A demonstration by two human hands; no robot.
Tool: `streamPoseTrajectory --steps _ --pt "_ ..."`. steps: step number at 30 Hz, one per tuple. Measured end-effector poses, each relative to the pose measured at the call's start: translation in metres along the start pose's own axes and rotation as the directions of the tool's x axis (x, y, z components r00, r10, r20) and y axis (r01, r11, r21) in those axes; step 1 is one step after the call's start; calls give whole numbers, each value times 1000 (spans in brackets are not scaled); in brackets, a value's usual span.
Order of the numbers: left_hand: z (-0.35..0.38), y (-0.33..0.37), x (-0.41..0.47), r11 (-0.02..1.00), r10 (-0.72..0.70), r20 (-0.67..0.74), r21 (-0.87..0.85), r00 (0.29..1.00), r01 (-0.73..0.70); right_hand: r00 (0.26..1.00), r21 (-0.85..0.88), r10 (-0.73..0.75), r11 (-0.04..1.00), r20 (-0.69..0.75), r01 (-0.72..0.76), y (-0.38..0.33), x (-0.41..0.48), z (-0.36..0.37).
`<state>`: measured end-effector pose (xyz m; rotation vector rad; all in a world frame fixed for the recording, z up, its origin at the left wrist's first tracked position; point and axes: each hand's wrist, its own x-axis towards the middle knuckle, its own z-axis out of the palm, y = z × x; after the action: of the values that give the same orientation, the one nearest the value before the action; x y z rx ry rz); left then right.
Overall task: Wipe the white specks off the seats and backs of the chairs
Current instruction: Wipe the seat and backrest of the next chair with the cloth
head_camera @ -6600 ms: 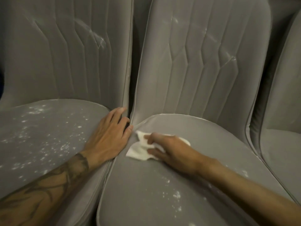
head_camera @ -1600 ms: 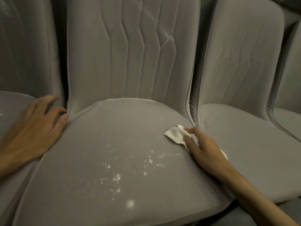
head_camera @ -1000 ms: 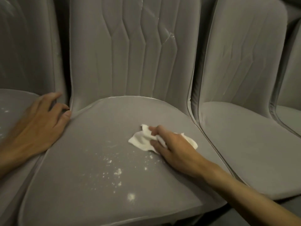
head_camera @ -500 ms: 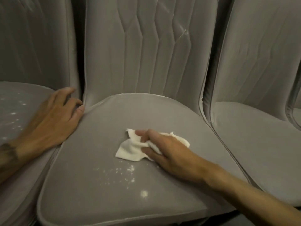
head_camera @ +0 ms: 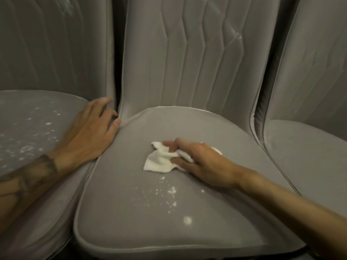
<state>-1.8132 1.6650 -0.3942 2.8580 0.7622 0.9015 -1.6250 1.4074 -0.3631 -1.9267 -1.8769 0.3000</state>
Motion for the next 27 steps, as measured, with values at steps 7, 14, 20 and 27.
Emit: streamPoseTrajectory --steps 7,14,20,27 --pt "-1 -2 0 1000 8 16 -5 1000 -8 951 -109 258 954 -169 -279 22 60 -4" --pt "-3 -2 -1 1000 2 23 3 1000 -2 989 -5 -141 990 44 141 -23 32 12" --pt "-7 1 -2 1000 5 19 5 1000 -5 973 -94 208 972 -96 -217 -8 91 6" --pt "-9 -2 -3 999 15 14 -38 1000 -14 982 17 -188 982 33 188 -51 58 36"
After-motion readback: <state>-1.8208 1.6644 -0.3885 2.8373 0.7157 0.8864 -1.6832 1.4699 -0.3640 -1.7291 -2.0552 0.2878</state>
